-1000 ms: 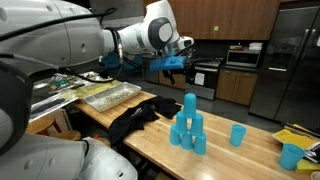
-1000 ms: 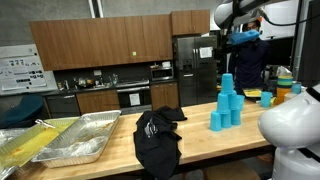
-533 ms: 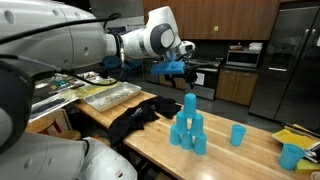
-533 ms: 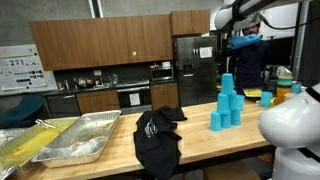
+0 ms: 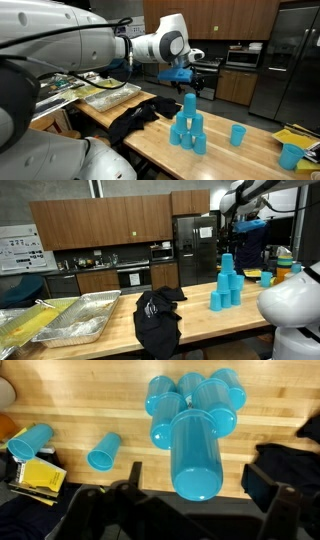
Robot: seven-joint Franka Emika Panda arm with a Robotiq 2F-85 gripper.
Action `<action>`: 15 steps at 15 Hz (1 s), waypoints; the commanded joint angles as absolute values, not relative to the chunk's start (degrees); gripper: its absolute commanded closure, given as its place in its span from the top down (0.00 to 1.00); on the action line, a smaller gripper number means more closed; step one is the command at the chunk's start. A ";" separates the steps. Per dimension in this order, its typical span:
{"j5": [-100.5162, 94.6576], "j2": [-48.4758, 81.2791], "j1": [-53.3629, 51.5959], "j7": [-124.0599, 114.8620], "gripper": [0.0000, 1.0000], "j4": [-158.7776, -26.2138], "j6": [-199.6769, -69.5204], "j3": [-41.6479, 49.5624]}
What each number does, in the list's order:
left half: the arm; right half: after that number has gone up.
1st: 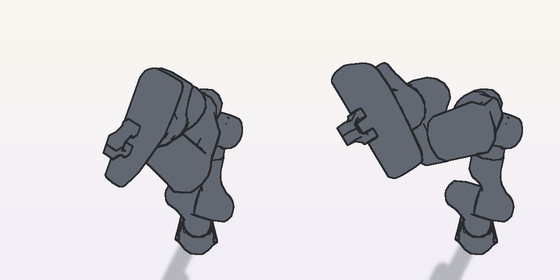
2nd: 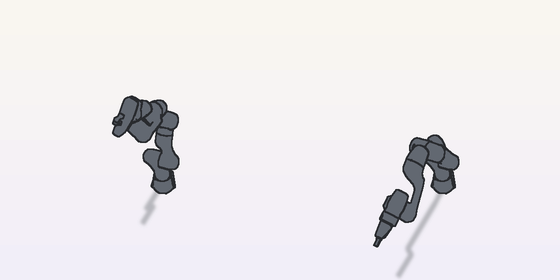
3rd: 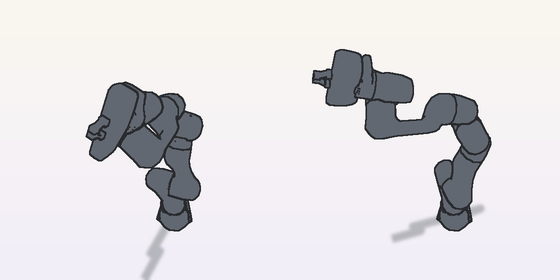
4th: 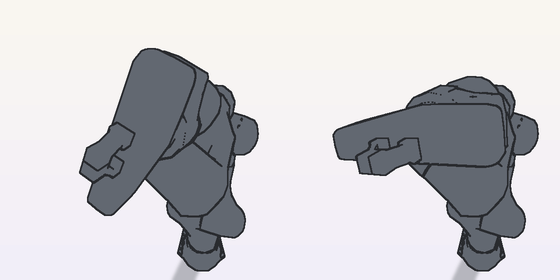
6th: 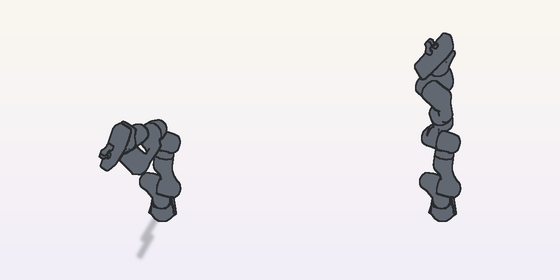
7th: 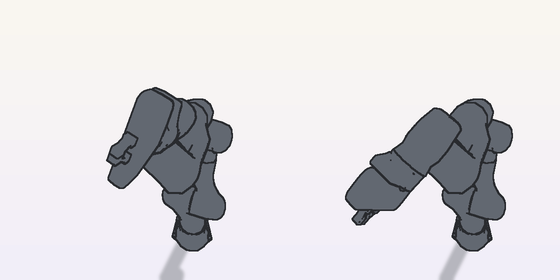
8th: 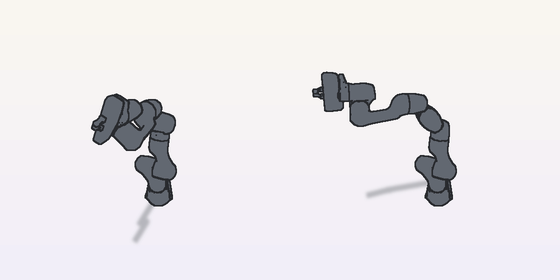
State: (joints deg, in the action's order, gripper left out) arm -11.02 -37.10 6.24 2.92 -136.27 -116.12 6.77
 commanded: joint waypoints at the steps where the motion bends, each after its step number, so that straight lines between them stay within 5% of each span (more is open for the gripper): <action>1: -9.75 -35.95 6.61 2.69 1.00 -136.95 -118.45 7.39; 15: -4.21 -32.46 4.62 6.67 1.00 -135.92 -122.28 7.83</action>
